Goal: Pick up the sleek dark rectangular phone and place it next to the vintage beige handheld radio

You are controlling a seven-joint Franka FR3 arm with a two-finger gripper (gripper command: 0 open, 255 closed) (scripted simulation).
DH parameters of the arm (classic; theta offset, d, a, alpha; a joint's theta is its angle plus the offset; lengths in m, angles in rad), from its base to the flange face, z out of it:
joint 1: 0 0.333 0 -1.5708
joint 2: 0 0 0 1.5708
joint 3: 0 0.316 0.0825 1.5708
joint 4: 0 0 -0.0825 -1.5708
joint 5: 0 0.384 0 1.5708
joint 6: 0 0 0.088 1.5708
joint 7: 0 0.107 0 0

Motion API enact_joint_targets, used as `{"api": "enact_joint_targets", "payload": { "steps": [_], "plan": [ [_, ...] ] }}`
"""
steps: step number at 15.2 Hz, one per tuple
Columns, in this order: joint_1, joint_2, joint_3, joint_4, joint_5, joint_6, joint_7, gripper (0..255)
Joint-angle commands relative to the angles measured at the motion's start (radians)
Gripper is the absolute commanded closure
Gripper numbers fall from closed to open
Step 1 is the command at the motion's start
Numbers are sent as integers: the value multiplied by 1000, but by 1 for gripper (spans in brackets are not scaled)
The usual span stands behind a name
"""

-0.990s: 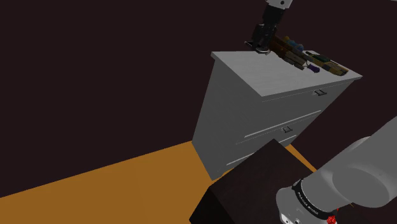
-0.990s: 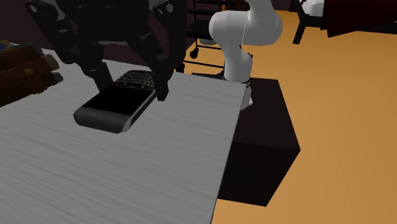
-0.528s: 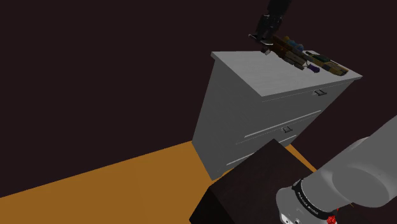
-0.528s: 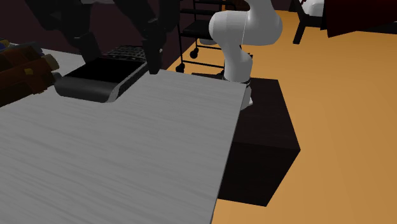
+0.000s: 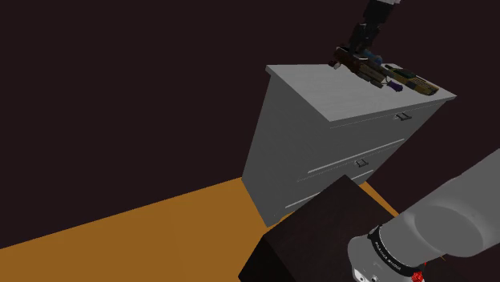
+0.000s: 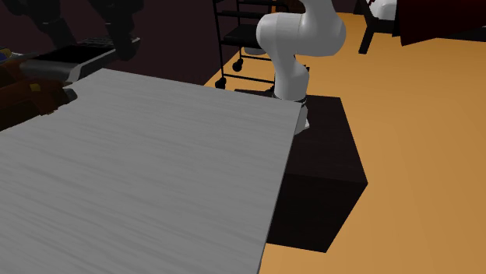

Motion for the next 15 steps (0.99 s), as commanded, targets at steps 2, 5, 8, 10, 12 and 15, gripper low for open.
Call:
{"api": "enact_joint_targets", "payload": {
  "steps": [2, 5, 8, 10, 12, 15],
  "plan": [
    [-35, 0, -36, 0, -2, -2, -72, 255],
    [-72, 14, -73, 17, 1, -6, -147, 255],
    [-112, 39, -110, 45, 9, -13, -224, 255],
    [-140, 62, -135, 70, 18, -18, -276, 255],
    [-170, 90, -159, 101, 31, -26, -330, 255],
    [-221, 143, -193, 159, 57, -41, -412, 255]
  ]
}}
